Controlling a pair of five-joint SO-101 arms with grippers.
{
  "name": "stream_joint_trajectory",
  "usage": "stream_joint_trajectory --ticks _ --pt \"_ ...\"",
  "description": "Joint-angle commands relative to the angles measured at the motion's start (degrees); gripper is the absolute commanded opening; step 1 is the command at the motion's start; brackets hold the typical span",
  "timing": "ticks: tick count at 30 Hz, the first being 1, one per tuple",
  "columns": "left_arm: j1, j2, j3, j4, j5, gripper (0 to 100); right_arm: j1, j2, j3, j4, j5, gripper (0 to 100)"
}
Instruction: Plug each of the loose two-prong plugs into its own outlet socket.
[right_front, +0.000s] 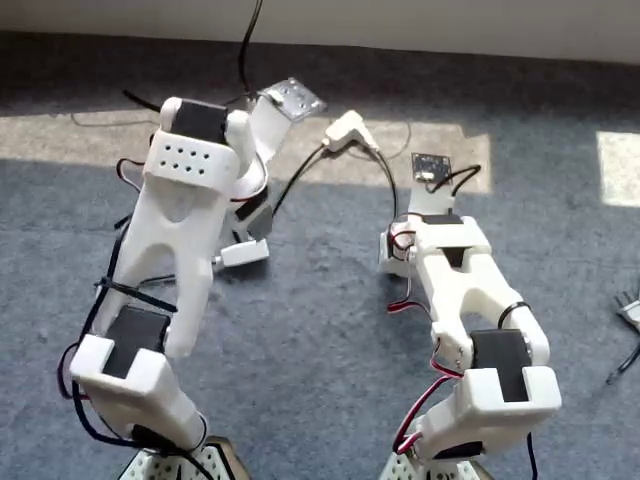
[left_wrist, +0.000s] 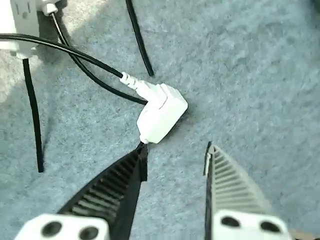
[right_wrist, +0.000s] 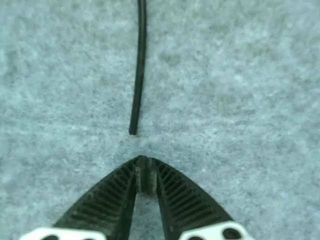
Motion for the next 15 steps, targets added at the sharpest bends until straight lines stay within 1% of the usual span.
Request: stream_joint_trajectory --ticks 1,3,7,11,15 --pt "-3.7 -4.3 6.5 0.4 -9.2 20 1.3 -0.1 -2.7 0.0 -0.2 0.8" --pt "-4.9 -3.4 9.7 -1.6 -11.3 20 1.3 -0.1 -2.6 0.0 -0.2 0.8" --pt "-7.5 -0.3 14.5 -10.2 -19.0 20 1.3 -0.1 -2.6 0.0 -0.2 0.8" --pt "-7.0 2.5 15.7 -11.0 -25.7 20 1.3 -0.1 -2.6 0.0 -0.2 0.8" --pt "-6.2 4.8 15.6 -12.0 -26.6 20 1.3 -0.1 -2.6 0.0 -0.2 0.8"
